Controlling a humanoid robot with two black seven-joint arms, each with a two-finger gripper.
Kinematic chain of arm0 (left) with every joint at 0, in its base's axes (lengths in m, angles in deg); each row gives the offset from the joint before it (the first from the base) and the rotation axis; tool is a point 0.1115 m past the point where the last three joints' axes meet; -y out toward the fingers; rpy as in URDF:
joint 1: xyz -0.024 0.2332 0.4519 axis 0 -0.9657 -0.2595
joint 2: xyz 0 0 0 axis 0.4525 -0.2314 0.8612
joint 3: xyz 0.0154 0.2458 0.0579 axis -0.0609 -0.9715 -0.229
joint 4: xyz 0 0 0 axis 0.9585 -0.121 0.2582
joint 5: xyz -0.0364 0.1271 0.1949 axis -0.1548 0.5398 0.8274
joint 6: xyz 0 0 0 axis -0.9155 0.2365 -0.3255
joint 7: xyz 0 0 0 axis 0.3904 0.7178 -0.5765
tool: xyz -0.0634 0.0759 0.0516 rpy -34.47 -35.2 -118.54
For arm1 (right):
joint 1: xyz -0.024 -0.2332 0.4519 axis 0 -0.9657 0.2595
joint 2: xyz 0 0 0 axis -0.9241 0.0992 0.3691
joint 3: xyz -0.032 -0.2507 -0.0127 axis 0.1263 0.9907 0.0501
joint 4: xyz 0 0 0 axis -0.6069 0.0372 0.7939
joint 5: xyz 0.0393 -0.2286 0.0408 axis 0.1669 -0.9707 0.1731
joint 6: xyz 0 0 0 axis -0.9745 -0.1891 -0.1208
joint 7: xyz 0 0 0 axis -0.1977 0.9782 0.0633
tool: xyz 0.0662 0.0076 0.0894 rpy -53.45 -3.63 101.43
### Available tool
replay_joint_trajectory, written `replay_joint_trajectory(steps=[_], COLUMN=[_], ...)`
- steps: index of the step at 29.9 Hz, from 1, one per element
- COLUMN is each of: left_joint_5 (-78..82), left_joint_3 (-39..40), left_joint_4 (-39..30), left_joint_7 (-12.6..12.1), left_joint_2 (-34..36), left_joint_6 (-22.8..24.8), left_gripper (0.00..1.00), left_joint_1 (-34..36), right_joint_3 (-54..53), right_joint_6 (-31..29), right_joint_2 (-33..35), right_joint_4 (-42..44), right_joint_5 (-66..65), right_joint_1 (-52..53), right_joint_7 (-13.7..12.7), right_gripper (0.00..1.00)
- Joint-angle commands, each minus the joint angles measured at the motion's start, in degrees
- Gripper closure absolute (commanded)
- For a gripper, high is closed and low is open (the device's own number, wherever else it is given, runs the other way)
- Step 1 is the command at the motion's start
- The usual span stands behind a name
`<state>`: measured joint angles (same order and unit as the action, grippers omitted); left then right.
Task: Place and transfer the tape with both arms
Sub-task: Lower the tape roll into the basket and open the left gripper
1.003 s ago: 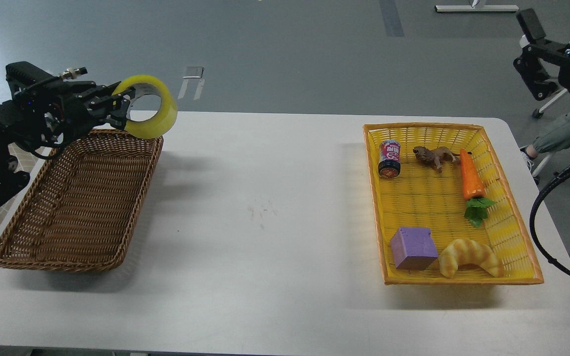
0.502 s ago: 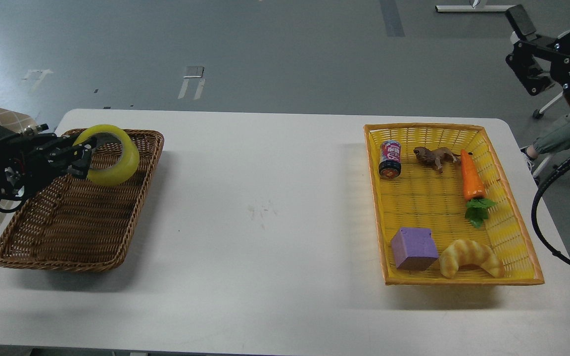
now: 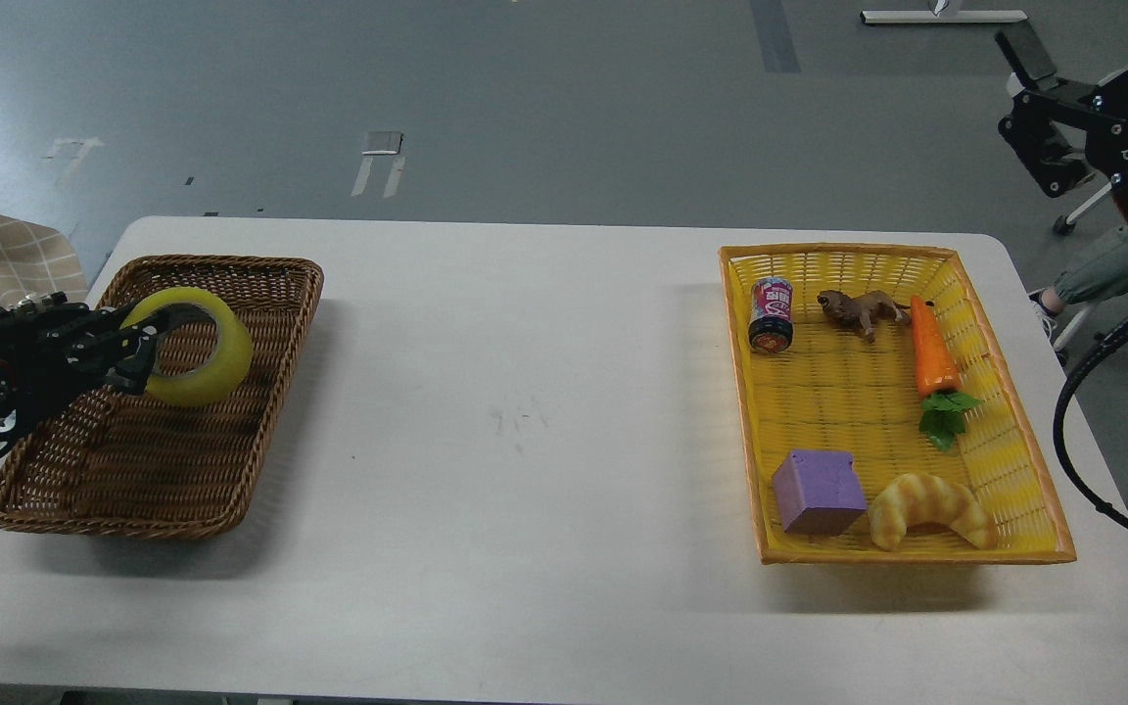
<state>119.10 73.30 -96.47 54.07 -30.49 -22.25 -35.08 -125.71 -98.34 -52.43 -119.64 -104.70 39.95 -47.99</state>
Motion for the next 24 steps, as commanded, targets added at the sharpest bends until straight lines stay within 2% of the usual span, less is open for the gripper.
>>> replay_joint_trajectory(steps=[1, 3, 4, 6, 7, 9, 11, 12, 20, 24], left_joint_5=[-0.2, -0.4, -1.0, -1.9, -2.5, -3.3, -3.5, -3.6, -10.9, -21.7], left_joint_3=[0.1, 0.1, 0.1, 0.0, 0.0, 0.0, 0.0, 0.2, 0.2, 1.0], left_joint_4=[2.4, 2.7, 2.7, 2.7, 3.0, 4.1, 4.6, 5.1, 5.2, 3.4], left_joint_7=[1.4, 1.8, 2.6, 3.4, 3.6, 3.9, 3.9, 3.9, 4.0, 4.2], left_joint_2=[-0.6, -0.8, -0.8, -0.9, -1.0, -1.1, -1.1, -1.2, -1.9, -2.9], left_joint_6=[0.0, 0.0, 0.0, 0.0, 0.0, 0.0, 0.1, 0.1, 0.2, 1.4], left_gripper=[1.0, 1.0, 0.82, 0.56, 0.32, 0.13, 0.09, 0.03, 0.02, 0.02], left_joint_1=[0.0, 0.0, 0.0, -0.1, -0.2, -0.2, -0.1, -0.1, 0.1, 1.6], right_joint_3=[-0.1, -0.1, -0.1, -0.1, -0.1, -0.1, -0.1, -0.1, -0.1, -0.1], right_joint_6=[0.0, 0.0, 0.0, 0.0, 0.0, 0.1, 0.1, 0.1, 0.0, 0.1], right_joint_2=[0.0, 0.0, -0.1, -0.1, -0.1, -0.1, -0.1, -0.1, -0.1, -0.1], right_joint_4=[-0.1, -0.1, -0.1, -0.2, -0.2, -0.2, -0.1, -0.1, -0.1, 0.0], right_joint_5=[0.1, 0.1, 0.1, 0.1, 0.1, 0.1, 0.1, 0.1, 0.1, 0.1], right_joint_1=[-0.1, -0.1, 0.0, 0.0, 0.0, 0.0, 0.0, 0.0, -0.1, 0.0], right_joint_7=[-0.1, -0.1, -0.1, -0.1, -0.1, -0.1, -0.1, -0.1, -0.1, -0.1], right_gripper=[0.0, 0.0, 0.0, 0.0, 0.0, 0.0, 0.0, 0.0, 0.0, 0.0])
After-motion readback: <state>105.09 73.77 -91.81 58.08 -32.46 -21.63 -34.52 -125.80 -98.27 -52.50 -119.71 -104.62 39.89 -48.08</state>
